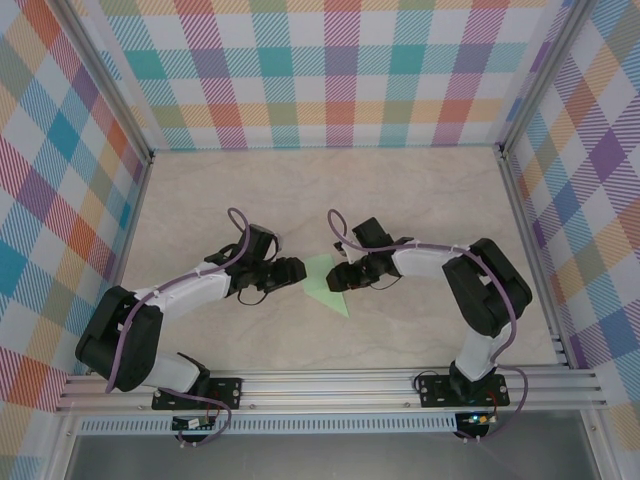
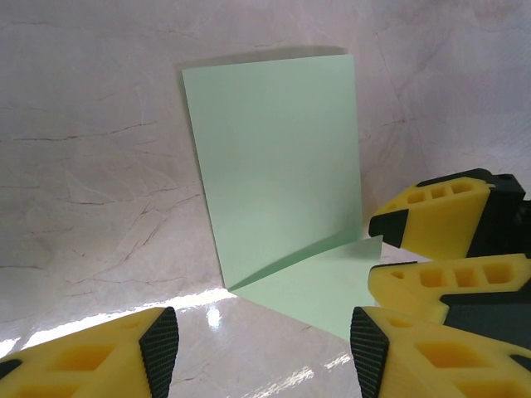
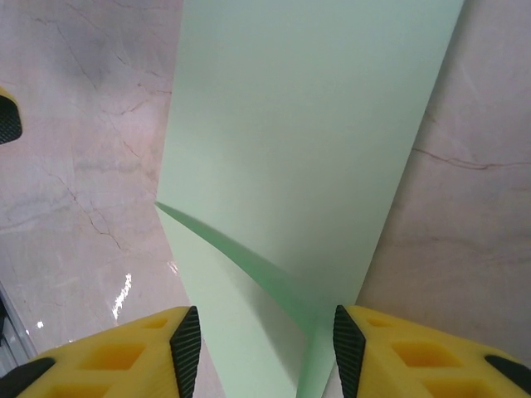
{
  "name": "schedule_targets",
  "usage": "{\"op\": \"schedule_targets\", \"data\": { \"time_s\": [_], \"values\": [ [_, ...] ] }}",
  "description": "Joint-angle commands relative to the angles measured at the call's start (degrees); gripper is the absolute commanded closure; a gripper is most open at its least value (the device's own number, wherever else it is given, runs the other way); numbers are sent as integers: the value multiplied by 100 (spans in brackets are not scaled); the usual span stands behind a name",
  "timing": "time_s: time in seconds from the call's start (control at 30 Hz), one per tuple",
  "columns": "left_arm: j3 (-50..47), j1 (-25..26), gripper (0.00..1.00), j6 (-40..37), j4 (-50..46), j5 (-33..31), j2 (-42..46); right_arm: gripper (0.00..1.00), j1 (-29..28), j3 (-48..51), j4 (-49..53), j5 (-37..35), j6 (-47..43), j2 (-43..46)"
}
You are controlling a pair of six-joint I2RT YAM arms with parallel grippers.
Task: Fold a paper plane with a square sheet of paper (fold left side to right side)
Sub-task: Fourth fold the wing at the center of the table.
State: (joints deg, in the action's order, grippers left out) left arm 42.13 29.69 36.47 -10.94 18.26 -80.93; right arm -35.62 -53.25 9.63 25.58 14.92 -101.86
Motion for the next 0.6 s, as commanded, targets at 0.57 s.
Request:
{"op": "schedule_targets", "data": {
  "time_s": [0.57],
  "values": [
    [-94, -16, 40, 39, 53, 168, -117, 90, 113, -78, 205, -14, -235, 92]
  ]
}}
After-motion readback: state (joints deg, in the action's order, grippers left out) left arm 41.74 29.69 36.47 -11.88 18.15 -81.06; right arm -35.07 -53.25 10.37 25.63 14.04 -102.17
